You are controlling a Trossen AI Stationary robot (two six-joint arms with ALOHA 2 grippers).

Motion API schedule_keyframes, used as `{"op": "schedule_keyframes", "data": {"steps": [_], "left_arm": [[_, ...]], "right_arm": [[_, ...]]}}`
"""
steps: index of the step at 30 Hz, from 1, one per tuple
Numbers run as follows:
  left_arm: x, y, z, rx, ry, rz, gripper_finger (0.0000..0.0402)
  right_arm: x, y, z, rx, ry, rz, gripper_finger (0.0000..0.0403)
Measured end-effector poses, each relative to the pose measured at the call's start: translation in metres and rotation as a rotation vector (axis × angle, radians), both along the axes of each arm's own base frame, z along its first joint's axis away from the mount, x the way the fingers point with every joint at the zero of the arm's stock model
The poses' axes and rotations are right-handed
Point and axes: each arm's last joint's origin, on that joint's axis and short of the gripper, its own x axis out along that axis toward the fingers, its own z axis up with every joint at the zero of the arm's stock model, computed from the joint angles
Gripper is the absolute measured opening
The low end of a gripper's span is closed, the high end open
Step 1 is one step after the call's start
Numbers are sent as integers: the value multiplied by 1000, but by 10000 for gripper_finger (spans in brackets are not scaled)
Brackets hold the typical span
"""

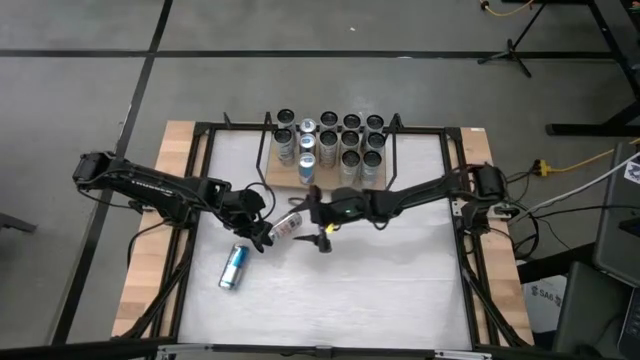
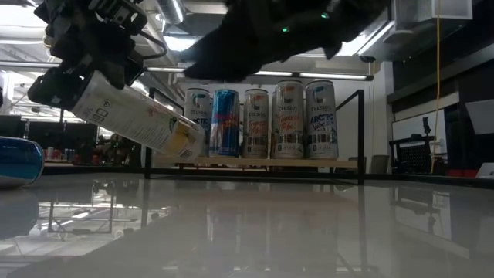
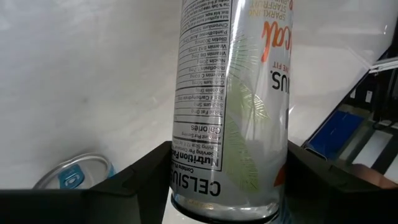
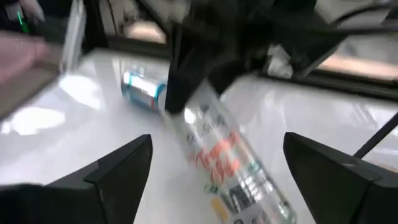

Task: Place canned beverage on shelf
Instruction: Put the white soda can aligned with the other white soda can on the shelf

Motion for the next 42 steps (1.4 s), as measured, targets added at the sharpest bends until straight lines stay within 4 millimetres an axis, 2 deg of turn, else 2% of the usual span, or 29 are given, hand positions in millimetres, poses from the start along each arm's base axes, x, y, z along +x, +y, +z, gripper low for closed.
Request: {"op": "schedule_keyframes", "data": {"steps": [6,13,25,34,38,42], "left_arm": [[0,-1,0,8,-2,-9,232],[-1,-6,0,8,-2,-34,232],[3,-10,3,15,-69,-71,232],[4,-10,4,13,-83,-72,232],[4,-10,4,12,-84,-74,232],[4,-10,4,10,-84,-78,232]], "right_arm": [[26,2,-3,-99,172,36,351],[48,3,-16,-173,196,69,351],[53,4,-35,-225,225,95,351],[54,4,-38,-223,228,95,350],[54,4,-38,-223,229,95,328],[54,4,-39,-224,230,98,282]]}}
